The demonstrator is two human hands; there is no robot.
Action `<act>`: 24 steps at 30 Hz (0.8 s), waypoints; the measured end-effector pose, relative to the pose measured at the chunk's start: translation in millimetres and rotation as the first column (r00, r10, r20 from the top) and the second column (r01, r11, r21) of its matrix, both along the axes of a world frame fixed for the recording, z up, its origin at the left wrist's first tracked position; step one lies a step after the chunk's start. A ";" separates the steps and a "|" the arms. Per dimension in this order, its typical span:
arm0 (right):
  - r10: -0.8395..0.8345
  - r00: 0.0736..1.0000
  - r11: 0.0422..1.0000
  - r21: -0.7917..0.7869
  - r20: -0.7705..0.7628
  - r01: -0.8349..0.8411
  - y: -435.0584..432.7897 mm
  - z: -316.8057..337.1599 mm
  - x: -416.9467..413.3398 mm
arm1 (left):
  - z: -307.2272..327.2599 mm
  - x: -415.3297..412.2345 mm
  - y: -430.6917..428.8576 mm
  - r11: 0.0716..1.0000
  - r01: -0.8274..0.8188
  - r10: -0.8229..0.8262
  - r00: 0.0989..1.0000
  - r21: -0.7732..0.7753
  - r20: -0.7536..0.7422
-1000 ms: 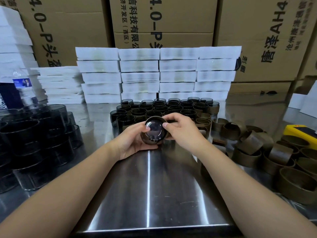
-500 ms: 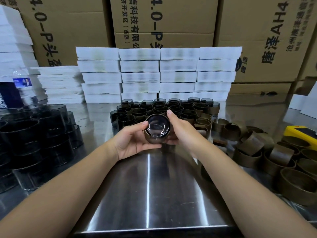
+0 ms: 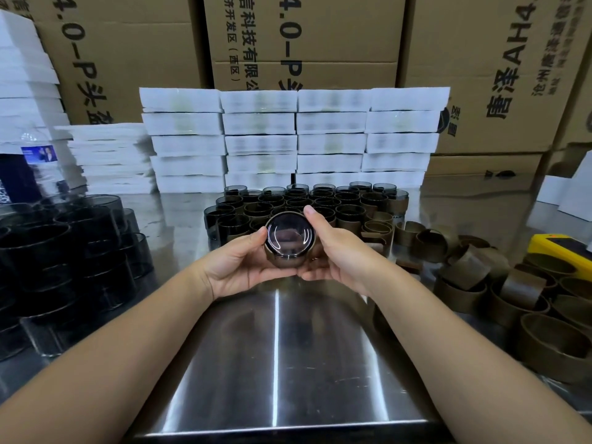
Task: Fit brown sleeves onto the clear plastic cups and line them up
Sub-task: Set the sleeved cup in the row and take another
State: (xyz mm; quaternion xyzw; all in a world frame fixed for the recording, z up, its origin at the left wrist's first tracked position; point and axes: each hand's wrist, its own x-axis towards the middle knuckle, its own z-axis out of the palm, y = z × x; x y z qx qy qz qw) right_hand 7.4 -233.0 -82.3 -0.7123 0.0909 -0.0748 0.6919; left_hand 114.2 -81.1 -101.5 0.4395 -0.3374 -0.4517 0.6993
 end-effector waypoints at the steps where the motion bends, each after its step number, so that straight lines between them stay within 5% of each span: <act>1: -0.009 1.000 1.000 -0.008 0.025 0.009 0.5 0.2 0.7 | 0.3 0.2 0.1 1.000 -0.003 0.003 1.000 -0.001 0.001; 24: -0.040 0.989 0.996 -0.074 0.145 0.051 3.9 -0.6 1.1 | 3.4 -2.2 2.6 0.999 -0.008 0.008 1.000 -0.048 -0.018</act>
